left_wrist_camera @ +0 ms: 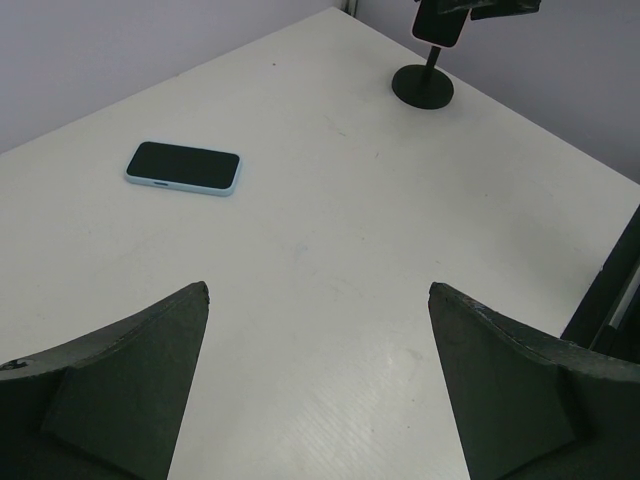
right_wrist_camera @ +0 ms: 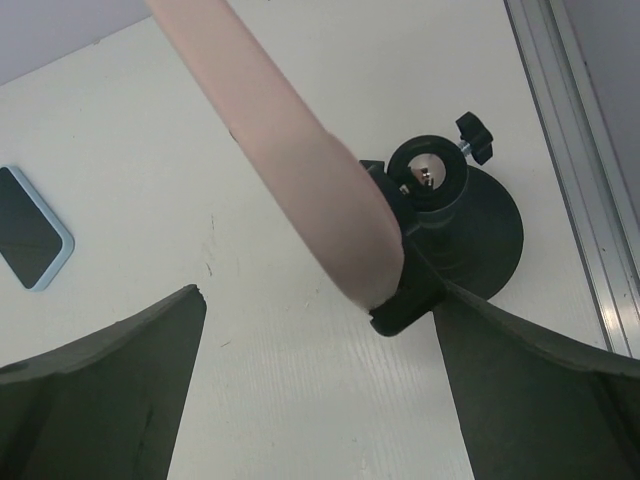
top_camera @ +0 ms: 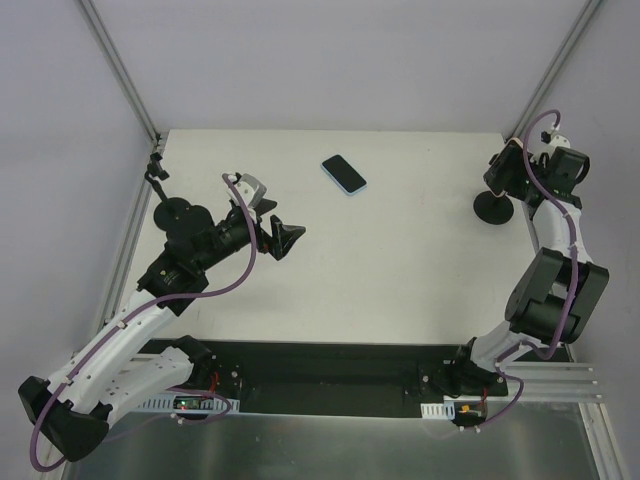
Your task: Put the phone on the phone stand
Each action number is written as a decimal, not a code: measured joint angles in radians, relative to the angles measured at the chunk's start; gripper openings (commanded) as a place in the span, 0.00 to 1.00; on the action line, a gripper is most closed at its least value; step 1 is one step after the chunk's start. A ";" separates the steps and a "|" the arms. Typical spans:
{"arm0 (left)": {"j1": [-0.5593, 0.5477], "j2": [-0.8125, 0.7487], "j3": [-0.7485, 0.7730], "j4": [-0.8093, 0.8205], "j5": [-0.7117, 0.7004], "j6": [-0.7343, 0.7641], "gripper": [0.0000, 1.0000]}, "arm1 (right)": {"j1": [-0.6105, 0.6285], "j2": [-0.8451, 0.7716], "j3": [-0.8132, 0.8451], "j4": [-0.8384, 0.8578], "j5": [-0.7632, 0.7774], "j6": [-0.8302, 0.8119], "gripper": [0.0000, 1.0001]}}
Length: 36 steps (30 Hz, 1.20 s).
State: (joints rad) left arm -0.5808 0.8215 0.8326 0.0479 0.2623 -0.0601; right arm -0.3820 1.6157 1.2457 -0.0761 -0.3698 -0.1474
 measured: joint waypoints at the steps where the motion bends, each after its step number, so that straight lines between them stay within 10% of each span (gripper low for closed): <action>1: 0.000 0.000 0.000 0.000 0.000 0.000 0.90 | 0.002 -0.007 -0.006 0.000 0.005 0.001 0.97; 28: 0.000 -0.005 0.000 0.000 0.002 0.000 0.91 | 0.076 -0.233 -0.125 -0.077 0.240 0.058 0.97; 36: 0.007 0.043 0.000 0.000 -0.117 -0.025 0.98 | 0.552 -0.457 -0.440 0.078 0.309 0.212 0.97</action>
State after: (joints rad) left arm -0.5739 0.8642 0.8326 0.0475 0.1452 -0.0849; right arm 0.1696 1.1584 0.8059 0.0021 -0.0612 0.0650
